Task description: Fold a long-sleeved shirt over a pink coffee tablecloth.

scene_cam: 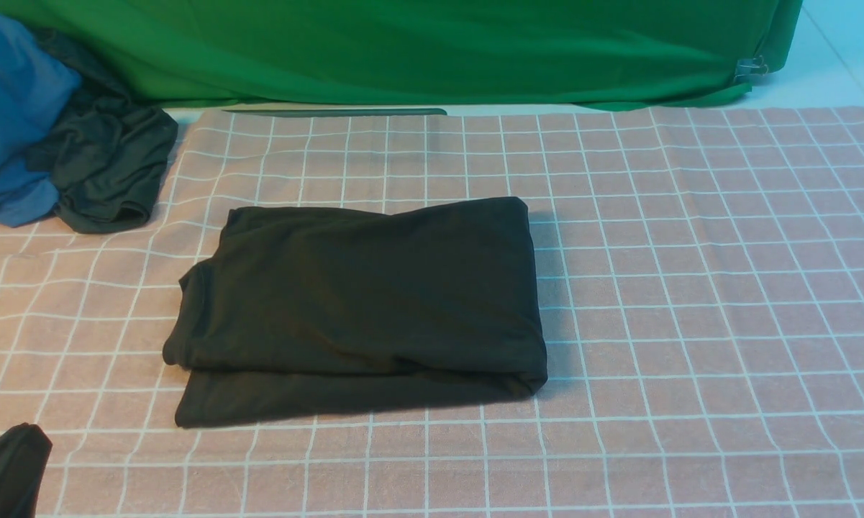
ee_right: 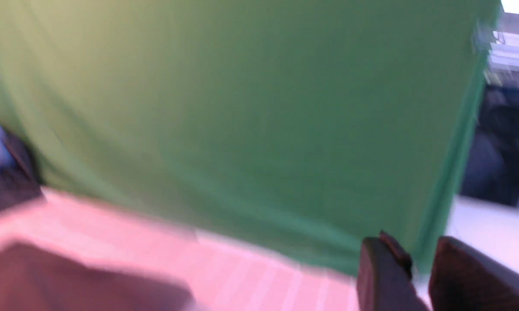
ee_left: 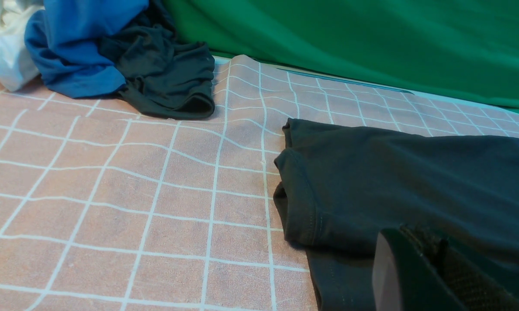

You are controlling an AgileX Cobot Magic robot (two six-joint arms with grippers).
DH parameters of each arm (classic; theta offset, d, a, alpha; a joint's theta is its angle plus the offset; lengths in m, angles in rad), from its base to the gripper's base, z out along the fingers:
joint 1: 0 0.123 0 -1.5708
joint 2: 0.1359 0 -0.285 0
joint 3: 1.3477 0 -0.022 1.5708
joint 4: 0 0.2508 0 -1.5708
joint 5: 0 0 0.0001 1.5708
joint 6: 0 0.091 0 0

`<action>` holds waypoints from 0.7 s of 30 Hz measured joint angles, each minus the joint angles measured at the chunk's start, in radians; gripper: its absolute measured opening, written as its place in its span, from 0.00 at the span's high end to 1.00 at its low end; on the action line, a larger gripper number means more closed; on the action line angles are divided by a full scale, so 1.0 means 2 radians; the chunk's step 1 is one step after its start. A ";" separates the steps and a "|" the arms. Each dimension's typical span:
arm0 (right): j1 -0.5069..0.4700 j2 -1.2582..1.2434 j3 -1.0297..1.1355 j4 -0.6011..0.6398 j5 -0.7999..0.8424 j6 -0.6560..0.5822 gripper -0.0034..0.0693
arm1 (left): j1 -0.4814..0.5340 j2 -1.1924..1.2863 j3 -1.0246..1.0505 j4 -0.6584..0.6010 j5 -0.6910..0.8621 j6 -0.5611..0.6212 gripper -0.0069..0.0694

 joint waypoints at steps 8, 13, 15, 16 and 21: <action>-0.058 -0.034 0.126 0.000 0.006 -0.003 0.64 | 0.000 0.000 0.000 0.000 0.000 0.000 0.89; -0.062 -0.087 0.174 0.000 0.007 -0.003 0.63 | 0.000 0.000 0.000 0.000 0.000 0.000 0.89; -0.062 -0.094 0.178 0.000 0.015 0.003 0.63 | 0.000 0.000 0.000 0.000 0.000 0.000 0.89; -0.062 -0.094 0.178 0.000 0.020 0.003 0.63 | 0.000 0.000 0.000 0.001 0.000 0.000 0.89; -0.064 -0.096 0.179 0.000 0.042 0.004 0.63 | 0.000 0.000 0.000 0.001 0.000 0.000 0.89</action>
